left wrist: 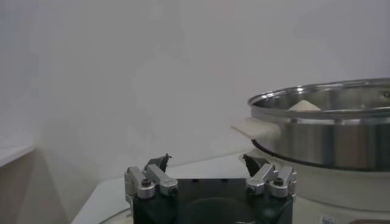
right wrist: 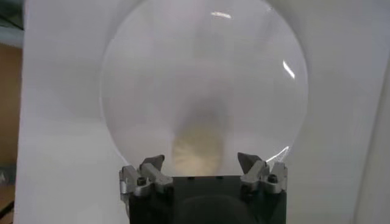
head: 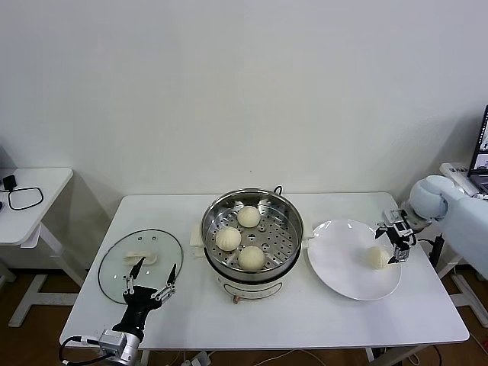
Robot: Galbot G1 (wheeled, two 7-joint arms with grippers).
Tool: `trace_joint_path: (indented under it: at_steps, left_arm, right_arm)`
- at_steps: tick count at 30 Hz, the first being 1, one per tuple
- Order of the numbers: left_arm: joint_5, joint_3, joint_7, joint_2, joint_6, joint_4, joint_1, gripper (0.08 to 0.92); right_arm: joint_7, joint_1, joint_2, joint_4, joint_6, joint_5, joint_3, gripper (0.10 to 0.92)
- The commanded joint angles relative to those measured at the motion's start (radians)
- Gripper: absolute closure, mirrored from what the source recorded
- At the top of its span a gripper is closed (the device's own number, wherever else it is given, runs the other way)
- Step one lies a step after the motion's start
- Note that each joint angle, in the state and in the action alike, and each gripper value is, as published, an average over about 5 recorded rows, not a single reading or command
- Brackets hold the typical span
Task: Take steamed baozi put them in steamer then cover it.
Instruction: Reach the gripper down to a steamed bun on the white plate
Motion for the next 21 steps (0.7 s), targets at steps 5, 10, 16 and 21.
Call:
trace_joint_path:
  at_steps: [5,10,16,21]
  left_arm:
    - [0.001,0.008,-0.003,0.000,0.001,0.002,-0.005,0.177]
    - [0.001,0.008,-0.005,0.000,0.001,0.006,-0.006,0.177]
    - [0.002,0.008,-0.004,-0.001,-0.002,0.012,-0.006,0.177]
    - [0.003,0.010,-0.004,0.000,-0.002,0.013,-0.007,0.177]
  right_arm:
    - [0.024,-0.103,0.059,-0.104,0.005,-0.094,0.122,0.203]
    - [0.026,-0.113,0.078,-0.120,0.012,-0.114,0.140,0.203]
    - [0.035,-0.110,0.099,-0.140,0.020,-0.125,0.147,0.203]
    - [0.037,-0.108,0.109,-0.152,0.023,-0.128,0.146,0.203]
